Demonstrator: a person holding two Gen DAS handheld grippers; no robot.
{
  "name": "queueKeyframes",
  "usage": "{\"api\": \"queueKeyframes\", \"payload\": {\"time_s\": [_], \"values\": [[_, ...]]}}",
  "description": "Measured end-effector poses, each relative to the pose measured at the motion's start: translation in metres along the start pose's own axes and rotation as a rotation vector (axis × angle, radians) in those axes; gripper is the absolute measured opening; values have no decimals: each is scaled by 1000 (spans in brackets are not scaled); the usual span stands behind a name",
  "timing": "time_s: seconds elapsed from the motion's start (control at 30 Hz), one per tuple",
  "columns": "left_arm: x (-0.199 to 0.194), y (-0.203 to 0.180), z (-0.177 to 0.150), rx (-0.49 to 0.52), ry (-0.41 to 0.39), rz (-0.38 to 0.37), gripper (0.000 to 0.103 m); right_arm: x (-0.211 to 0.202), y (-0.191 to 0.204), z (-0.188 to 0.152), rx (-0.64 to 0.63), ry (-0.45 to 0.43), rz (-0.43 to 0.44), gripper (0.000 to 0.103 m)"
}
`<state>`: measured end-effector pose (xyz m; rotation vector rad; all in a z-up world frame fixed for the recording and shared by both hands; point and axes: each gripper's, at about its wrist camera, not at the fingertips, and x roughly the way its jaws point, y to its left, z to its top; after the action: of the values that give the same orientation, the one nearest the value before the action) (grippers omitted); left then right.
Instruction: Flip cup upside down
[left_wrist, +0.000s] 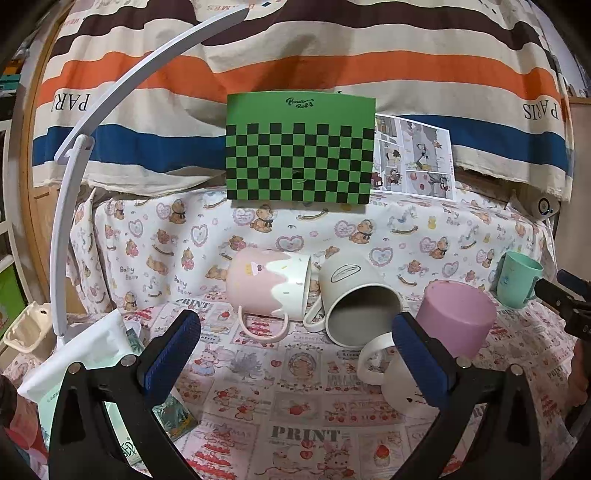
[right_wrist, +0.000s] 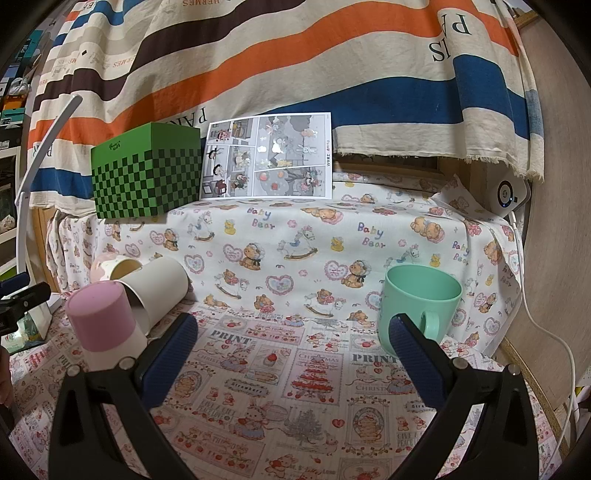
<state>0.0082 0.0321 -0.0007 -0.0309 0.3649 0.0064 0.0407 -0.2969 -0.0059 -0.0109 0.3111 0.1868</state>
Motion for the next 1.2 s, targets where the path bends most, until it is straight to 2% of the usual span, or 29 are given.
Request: {"api": "queueKeyframes", "payload": {"time_s": [0.33,1.0,1.2], "values": [[-8,-5,0,25,-28,0,103,0,0,0,-1,0,0,103],[-8,-6,0,22,-24,-1,103,1,0,0,-1,1,0,103],[-12,-12,-1,52,-53,-3,103,1,0,0,0,2,0,103]]}}
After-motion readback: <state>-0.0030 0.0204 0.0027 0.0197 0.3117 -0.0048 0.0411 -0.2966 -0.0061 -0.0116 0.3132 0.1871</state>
